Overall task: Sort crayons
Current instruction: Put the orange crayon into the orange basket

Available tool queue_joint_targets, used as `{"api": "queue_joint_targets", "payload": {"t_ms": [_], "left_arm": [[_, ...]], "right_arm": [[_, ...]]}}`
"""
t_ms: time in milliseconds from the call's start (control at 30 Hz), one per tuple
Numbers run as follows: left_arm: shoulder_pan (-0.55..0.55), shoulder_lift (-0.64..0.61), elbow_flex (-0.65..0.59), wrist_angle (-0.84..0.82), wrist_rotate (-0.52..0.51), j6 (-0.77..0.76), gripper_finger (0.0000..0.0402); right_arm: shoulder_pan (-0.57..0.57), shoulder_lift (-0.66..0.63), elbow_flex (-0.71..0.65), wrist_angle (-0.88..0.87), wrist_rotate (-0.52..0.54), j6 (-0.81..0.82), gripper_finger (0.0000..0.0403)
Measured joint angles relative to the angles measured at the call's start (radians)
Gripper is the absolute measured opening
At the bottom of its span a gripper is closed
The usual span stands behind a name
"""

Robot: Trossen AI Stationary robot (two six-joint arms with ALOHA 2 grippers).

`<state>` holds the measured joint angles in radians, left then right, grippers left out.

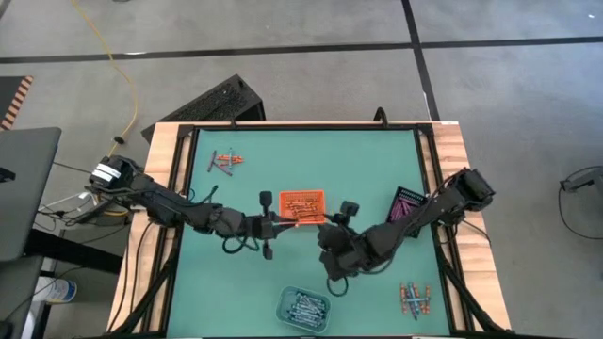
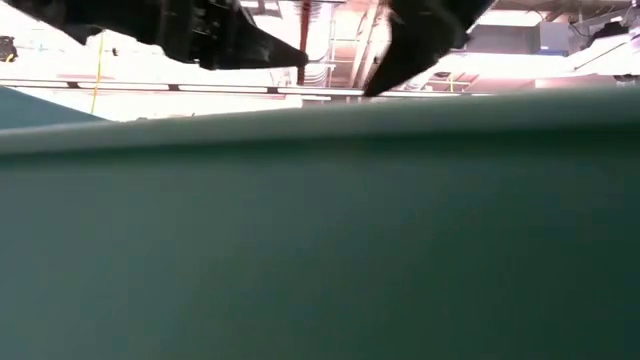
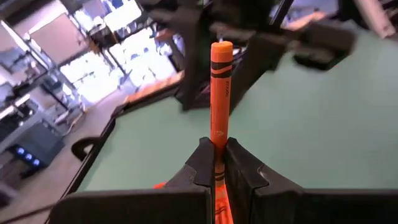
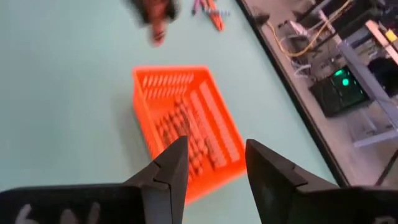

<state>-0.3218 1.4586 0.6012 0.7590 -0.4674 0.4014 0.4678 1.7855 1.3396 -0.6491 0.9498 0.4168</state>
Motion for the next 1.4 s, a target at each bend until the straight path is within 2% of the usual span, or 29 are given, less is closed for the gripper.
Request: {"api": "queue_joint_targets", "payload": {"t_ms": [133, 267, 400, 600, 733, 867, 1067, 1167, 1300, 1400], "left_arm": [[0.049, 0.0, 0.07, -0.148, 0.021, -0.024, 0.0], [0.118, 0.0, 0.153, -0.363, 0.063, -0.066, 0.0], [0.198, 0.0, 0.221, -0.527, 0.155, -0.118, 0.0], [0.298, 0.0, 0.252, -0.593, 0.344, -0.199, 0.0], [0.335, 0.0, 0.252, -0.594, 0.405, -0.227, 0.0], [0.354, 0.006, 0.252, -0.609, 0.427, -0.234, 0.0], [0.368, 0.087, 0.269, -0.632, 0.407, -0.231, 0.0], [0.368, 0.132, 0.31, -0.666, 0.384, -0.225, 0.0], [0.373, 0.195, 0.389, -0.743, 0.409, -0.223, 0.0001], [0.38, 0.253, 0.462, -0.864, 0.426, -0.223, 0.0003]], "right_arm": [[0.053, 0.0, 0.0, -0.139, -0.006, 0.147, 0.0158], [0.129, 0.0, 0.0, -0.25, -0.012, 0.274, 0.0152], [0.209, 0.0, 0.0, -0.322, -0.056, 0.372, 0.0147], [0.321, 0.0, 0.0, -0.384, -0.13, 0.505, 0.0138], [0.384, 0.0, 0.0, -0.428, -0.151, 0.598, 0.0133], [0.435, 0.0, 0.0, -0.477, -0.185, 0.685, 0.0132], [0.479, 0.0, 0.004, -0.562, -0.23, 0.811, 0.0132], [0.49, 0.0, 0.015, -0.599, -0.256, 0.853, 0.0132], [0.502, 0.0, 0.042, -0.646, -0.288, 0.879, 0.0132], [0.512, 0.0, 0.062, -0.675, -0.297, 0.901, 0.0132]]}}
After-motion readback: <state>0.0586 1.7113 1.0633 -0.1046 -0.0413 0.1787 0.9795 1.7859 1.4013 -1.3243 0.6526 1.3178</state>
